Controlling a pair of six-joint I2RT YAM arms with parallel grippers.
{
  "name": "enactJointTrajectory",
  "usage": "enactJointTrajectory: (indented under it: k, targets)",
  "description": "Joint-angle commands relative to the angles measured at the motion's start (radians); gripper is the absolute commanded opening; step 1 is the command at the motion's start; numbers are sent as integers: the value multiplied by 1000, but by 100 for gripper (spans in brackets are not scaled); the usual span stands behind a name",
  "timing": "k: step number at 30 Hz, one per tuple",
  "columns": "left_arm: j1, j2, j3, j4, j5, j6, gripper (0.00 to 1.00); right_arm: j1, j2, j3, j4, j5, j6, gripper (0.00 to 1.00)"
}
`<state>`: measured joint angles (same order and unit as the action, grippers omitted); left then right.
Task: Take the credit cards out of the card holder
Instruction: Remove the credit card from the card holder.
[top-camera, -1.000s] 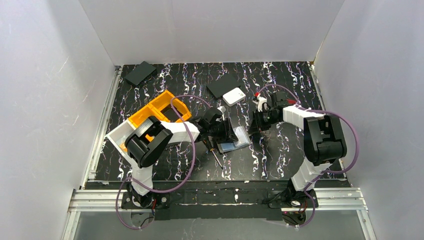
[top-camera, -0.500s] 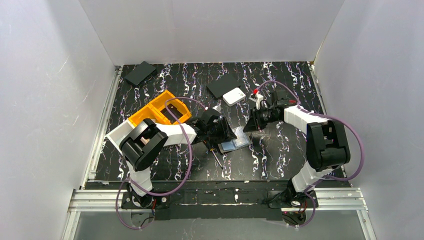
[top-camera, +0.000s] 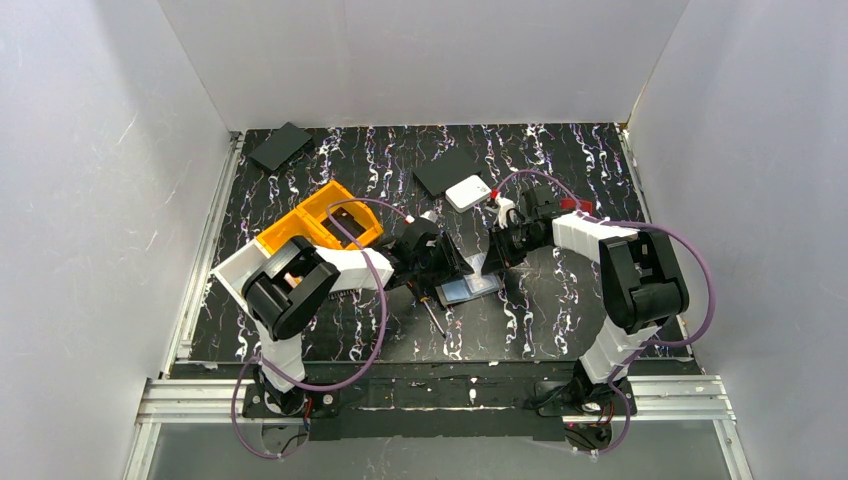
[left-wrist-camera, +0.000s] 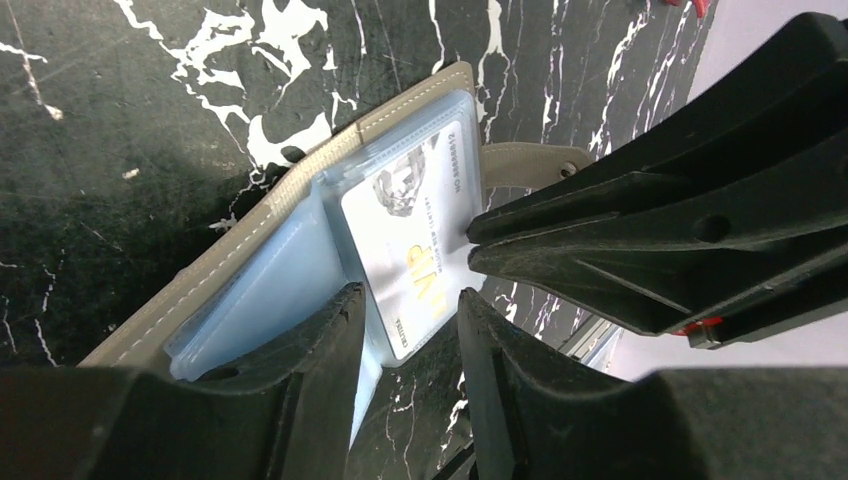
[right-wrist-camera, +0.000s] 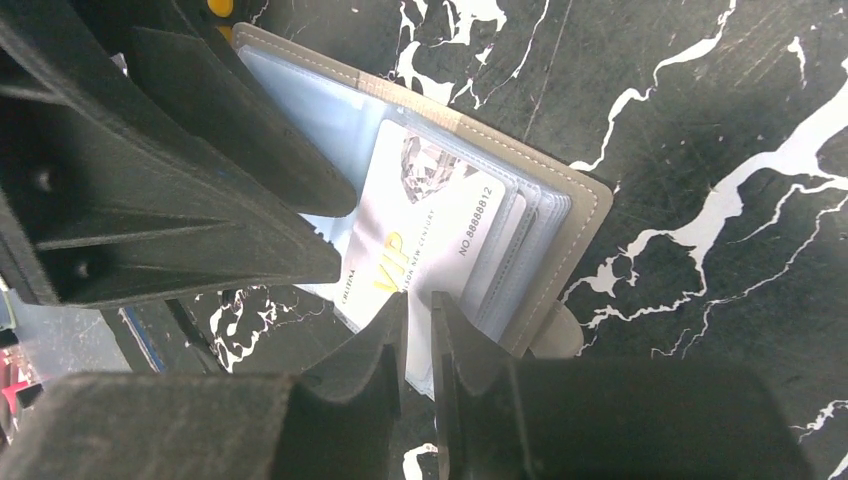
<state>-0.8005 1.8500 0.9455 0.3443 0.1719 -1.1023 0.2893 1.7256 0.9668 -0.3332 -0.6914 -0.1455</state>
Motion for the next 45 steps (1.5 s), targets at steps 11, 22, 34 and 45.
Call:
enactJointTrajectory:
  k: [11,22,34,45]
  targets:
    - [14,42,-2,9,-14,-13,38,1,-9,33,28,103,1,27]
    - [18,57,-5,12,-7,-10,37,2,32,32,6,-9,-4,25]
    - [35,57,-31,48,16,-22,31,21,111,47,-36,25,-11,5]
    - [41,55,-84,179,50,-90,30,34,130,59,-60,64,-24,4]
